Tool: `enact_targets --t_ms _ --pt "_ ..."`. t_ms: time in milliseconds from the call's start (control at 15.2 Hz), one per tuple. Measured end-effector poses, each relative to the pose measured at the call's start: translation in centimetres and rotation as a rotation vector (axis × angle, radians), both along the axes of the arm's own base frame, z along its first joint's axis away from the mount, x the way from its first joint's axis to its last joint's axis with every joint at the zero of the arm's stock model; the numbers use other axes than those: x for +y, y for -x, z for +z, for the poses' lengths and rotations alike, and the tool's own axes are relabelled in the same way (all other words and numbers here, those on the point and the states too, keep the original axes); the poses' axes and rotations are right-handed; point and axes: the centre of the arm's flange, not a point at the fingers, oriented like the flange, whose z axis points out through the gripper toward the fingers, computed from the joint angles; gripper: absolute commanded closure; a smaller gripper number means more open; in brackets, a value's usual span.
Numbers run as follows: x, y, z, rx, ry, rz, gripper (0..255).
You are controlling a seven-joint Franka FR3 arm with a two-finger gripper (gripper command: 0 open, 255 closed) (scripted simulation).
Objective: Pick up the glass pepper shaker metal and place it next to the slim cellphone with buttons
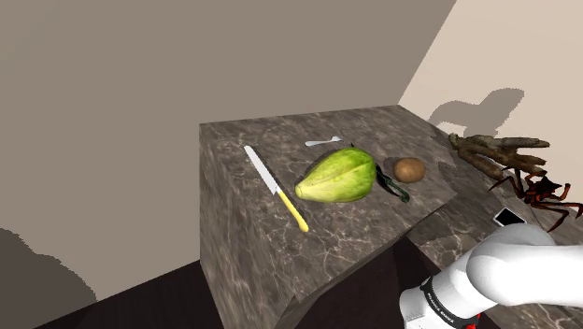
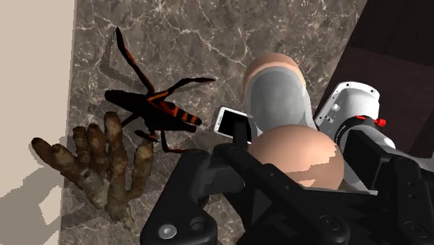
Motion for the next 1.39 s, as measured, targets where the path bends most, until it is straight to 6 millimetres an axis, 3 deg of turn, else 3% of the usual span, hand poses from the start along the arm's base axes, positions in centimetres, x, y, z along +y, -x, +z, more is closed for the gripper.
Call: enact_targets --t_ms 1386 --pt "-0.3 0.3 -11.0 0.001 0.000 0.000 255"
